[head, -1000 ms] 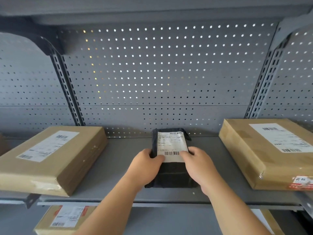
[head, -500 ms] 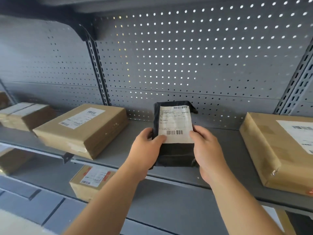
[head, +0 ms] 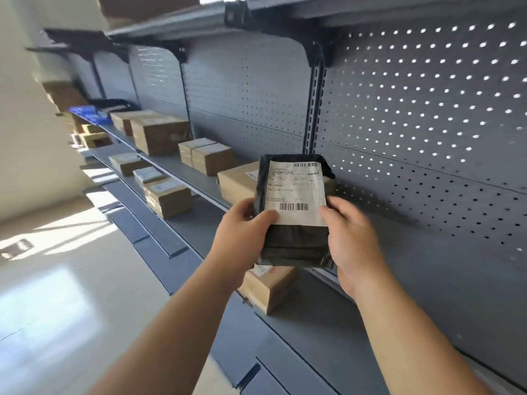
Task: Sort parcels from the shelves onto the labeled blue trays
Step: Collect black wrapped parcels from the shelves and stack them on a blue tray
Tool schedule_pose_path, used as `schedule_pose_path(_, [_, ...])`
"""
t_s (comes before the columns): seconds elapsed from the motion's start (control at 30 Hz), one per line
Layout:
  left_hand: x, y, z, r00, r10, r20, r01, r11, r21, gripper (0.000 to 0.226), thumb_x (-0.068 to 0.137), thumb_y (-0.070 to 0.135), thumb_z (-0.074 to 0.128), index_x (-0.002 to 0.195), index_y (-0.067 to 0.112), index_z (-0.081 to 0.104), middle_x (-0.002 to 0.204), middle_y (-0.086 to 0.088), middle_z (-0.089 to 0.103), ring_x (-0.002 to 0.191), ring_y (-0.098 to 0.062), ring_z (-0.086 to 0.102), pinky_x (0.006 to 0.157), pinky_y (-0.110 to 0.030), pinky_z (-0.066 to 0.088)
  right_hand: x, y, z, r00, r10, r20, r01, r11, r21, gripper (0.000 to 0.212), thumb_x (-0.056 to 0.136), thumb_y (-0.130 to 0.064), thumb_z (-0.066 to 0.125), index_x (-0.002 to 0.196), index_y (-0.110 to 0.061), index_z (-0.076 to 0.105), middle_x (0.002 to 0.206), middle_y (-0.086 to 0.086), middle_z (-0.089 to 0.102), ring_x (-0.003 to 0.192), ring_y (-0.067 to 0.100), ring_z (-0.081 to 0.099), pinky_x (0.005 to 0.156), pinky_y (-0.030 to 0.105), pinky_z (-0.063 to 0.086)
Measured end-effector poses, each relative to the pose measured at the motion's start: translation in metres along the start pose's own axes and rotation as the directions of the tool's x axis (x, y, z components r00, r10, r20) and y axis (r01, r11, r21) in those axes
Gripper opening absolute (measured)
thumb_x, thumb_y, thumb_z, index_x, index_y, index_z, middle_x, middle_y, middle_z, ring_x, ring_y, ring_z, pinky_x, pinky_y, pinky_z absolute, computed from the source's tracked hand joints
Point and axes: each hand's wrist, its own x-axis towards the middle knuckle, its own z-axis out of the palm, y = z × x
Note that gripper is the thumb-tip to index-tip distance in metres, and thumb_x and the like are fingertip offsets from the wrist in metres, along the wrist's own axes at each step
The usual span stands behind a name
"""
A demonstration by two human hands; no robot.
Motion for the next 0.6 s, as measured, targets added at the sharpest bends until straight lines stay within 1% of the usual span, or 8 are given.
schedule_pose_path(0.07, [0.003, 0.001, -0.031, 0.999, 0.006, -0.051, -0.008, 0.999, -0.032, 0.012, 0.095, 0.030, 0.066, 0.102, 0.039, 0.064, 0.108, 0.008, 0.075, 0.097, -0.018, 0.074, 0.080, -0.039, 0.064, 0.000, -0.003, 0.034, 0.999, -0.014, 0.050, 0.014, 1.000, -0.001, 0.026, 0.096, -0.022, 0.057, 0.088, -0.041, 0.074, 0.097, -0.019, 0.076, 0.099, 0.010, 0.071, 0.089, 0.041, 0.058])
schedule_pose_path(0.13, [0.005, 0.001, -0.067, 0.994, 0.023, -0.107, -0.029, 0.998, -0.052, 0.016, 0.095, 0.028, 0.065, 0.106, 0.039, 0.065, 0.105, 0.008, 0.075, 0.093, -0.017, 0.074, 0.063, -0.029, 0.061, -0.002, -0.006, 0.071, 0.992, -0.021, 0.125, 0.020, 1.000, 0.007, 0.023, 0.097, -0.023, 0.057, 0.091, -0.038, 0.073, 0.096, -0.019, 0.076, 0.100, 0.011, 0.071, 0.081, 0.035, 0.058])
schedule_pose_path(0.2, [0.007, 0.000, -0.106, 0.984, 0.027, -0.174, -0.035, 0.998, -0.043, 0.021, 0.094, 0.028, 0.064, 0.113, 0.038, 0.066, 0.102, 0.007, 0.074, 0.085, -0.017, 0.072, 0.048, -0.021, 0.051, -0.004, -0.008, 0.113, 0.979, -0.012, 0.204, 0.013, 1.000, -0.003, 0.021, 0.098, -0.027, 0.055, 0.096, -0.038, 0.073, 0.100, -0.016, 0.076, 0.101, 0.011, 0.071, 0.081, 0.036, 0.059])
schedule_pose_path(0.23, [0.009, -0.001, -0.128, 0.977, 0.024, -0.210, -0.034, 0.999, -0.041, 0.023, 0.093, 0.029, 0.065, 0.114, 0.038, 0.066, 0.101, 0.007, 0.075, 0.084, -0.018, 0.071, 0.047, -0.023, 0.050, -0.005, -0.009, 0.135, 0.972, -0.011, 0.234, 0.016, 1.000, -0.017, 0.020, 0.098, -0.029, 0.055, 0.098, -0.039, 0.073, 0.103, -0.015, 0.075, 0.102, 0.011, 0.070, 0.084, 0.038, 0.060])
schedule_pose_path(0.33, [0.015, -0.004, -0.193, 0.954, -0.007, -0.300, -0.005, 0.999, -0.041, 0.027, 0.089, 0.031, 0.065, 0.114, 0.038, 0.069, 0.102, 0.008, 0.076, 0.091, -0.022, 0.074, 0.057, -0.030, 0.054, -0.013, -0.008, 0.203, 0.950, -0.011, 0.313, 0.026, 0.999, -0.041, 0.018, 0.100, -0.031, 0.053, 0.097, -0.038, 0.070, 0.103, -0.015, 0.073, 0.101, 0.012, 0.069, 0.084, 0.040, 0.061])
schedule_pose_path(0.4, [0.018, -0.007, -0.236, 0.937, -0.016, -0.349, 0.000, 0.999, -0.045, 0.020, 0.091, 0.027, 0.064, 0.108, 0.036, 0.070, 0.100, 0.005, 0.076, 0.084, -0.022, 0.072, 0.049, -0.025, 0.051, -0.020, -0.005, 0.249, 0.930, 0.008, 0.367, 0.009, 0.999, -0.045, 0.019, 0.102, -0.032, 0.052, 0.093, -0.040, 0.067, 0.102, -0.015, 0.072, 0.101, 0.014, 0.069, 0.081, 0.042, 0.063])
schedule_pose_path(0.47, [0.022, -0.013, -0.277, 0.923, -0.022, -0.385, 0.007, 0.999, -0.040, 0.021, 0.092, 0.025, 0.063, 0.110, 0.033, 0.069, 0.102, 0.002, 0.075, 0.077, -0.021, 0.068, 0.041, -0.021, 0.045, -0.026, 0.000, 0.294, 0.910, 0.026, 0.414, -0.004, 0.999, -0.053, 0.018, 0.103, -0.035, 0.051, 0.094, -0.042, 0.065, 0.106, -0.013, 0.071, 0.103, 0.016, 0.067, 0.080, 0.043, 0.063])
schedule_pose_path(0.6, [0.027, -0.031, -0.352, 0.888, -0.050, -0.457, 0.026, 0.998, -0.058, 0.025, 0.092, 0.023, 0.063, 0.115, 0.027, 0.070, 0.104, 0.000, 0.075, 0.077, -0.021, 0.067, 0.042, -0.020, 0.045, -0.039, 0.015, 0.377, 0.882, 0.077, 0.464, -0.059, 0.997, -0.053, 0.018, 0.102, -0.031, 0.051, 0.110, -0.036, 0.066, 0.108, -0.012, 0.072, 0.104, 0.015, 0.067, 0.085, 0.041, 0.062])
